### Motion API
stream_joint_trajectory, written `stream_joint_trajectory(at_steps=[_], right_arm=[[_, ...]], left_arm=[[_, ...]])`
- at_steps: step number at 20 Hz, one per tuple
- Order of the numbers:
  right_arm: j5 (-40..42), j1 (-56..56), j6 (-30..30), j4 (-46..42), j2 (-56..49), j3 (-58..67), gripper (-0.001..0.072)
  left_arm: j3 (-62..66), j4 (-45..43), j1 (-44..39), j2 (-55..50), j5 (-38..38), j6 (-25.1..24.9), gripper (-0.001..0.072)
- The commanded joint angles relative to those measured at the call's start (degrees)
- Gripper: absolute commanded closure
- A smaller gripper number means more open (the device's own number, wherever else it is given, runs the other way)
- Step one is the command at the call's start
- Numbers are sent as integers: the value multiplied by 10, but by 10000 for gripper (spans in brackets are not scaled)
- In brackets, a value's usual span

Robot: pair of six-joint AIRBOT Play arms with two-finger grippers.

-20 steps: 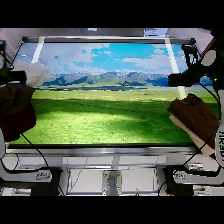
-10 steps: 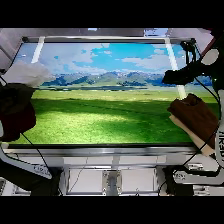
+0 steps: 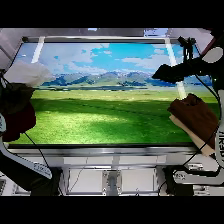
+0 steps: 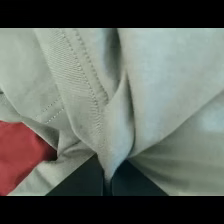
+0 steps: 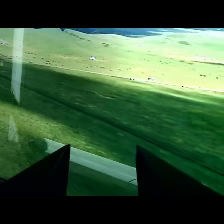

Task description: Fold the shirts.

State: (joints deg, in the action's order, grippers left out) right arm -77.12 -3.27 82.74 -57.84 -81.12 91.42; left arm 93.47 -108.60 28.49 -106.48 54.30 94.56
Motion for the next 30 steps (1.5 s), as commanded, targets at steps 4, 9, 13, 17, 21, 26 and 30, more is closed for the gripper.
stream_joint_trajectory(at_steps=[4, 9, 13, 17, 21, 26, 30], right_arm=[[-2, 0, 0, 32, 0, 1, 243], [2, 0, -1, 25, 0, 1, 243], [8, 0, -3, -5, 0, 1, 243], [19, 0, -3, -45, 0, 1, 243], [20, 0, -7, -52, 0, 0, 243], [20, 0, -38, -57, 0, 0, 243], [20, 0, -48, -73, 0, 0, 243]], left_arm=[[141, 88, 0, 13, 166, -20, 698], [232, 452, 0, 112, 191, -99, 698], [232, 710, -26, 191, 231, -154, 698], [232, 835, -130, 222, 285, -160, 698], [218, 760, -294, 219, 285, -169, 698], [197, 573, -472, 184, 237, -143, 698], [197, 562, -528, 143, 174, -140, 697]])
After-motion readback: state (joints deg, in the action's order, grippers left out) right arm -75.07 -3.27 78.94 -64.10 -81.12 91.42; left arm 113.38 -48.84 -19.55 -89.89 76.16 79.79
